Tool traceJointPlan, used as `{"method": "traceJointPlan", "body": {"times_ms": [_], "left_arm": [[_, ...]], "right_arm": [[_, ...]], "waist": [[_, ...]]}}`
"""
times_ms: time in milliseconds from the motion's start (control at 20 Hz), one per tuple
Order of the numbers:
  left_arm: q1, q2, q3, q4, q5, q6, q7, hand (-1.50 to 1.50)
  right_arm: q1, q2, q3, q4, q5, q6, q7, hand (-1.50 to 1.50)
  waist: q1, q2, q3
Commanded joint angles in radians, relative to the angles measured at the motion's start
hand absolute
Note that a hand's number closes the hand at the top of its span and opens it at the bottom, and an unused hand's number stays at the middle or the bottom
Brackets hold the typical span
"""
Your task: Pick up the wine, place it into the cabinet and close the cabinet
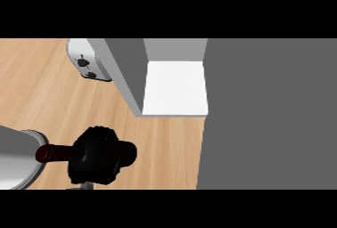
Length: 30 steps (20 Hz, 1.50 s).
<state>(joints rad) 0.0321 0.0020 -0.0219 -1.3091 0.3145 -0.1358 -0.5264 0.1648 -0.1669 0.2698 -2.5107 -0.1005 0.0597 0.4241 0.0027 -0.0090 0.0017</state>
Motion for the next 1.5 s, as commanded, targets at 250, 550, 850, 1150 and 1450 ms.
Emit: {"method": "traceJointPlan", "body": {"times_ms": [250, 550, 850, 1150, 1450], "left_arm": [[-0.090, -0.002, -0.259, -0.309, 0.009, 0.377, 0.271, 1.50], [-0.236, -0.002, -0.359, -0.312, 0.029, 0.608, 0.397, 1.50], [-0.369, -0.002, -0.353, -0.257, 0.041, 0.709, 0.449, 1.50], [-0.449, -0.002, -0.346, -0.087, 0.033, 0.746, 0.398, 1.50], [-0.487, -0.002, -0.399, 0.089, 0.133, 0.769, 0.265, 1.50]], "right_arm": [[0.053, -0.009, -0.010, -0.188, -0.101, 0.002, 0.077, -1.50], [0.018, 0.006, 0.011, -0.168, -0.069, 0.005, 0.091, -1.50], [0.005, 0.019, 0.004, -0.223, -0.070, -0.030, 0.146, -1.50], [0.038, -0.012, -0.099, -0.187, -0.162, 0.039, 0.094, -1.50], [0.046, 0.017, -0.027, -0.174, -0.116, 0.041, 0.097, -1.50]], "waist": [[-0.021, 0.003, 0.000], [-0.022, 0.006, -0.001], [-0.020, 0.006, -0.002], [-0.021, 0.008, -0.001], [-0.031, 0.011, -0.002]]}}
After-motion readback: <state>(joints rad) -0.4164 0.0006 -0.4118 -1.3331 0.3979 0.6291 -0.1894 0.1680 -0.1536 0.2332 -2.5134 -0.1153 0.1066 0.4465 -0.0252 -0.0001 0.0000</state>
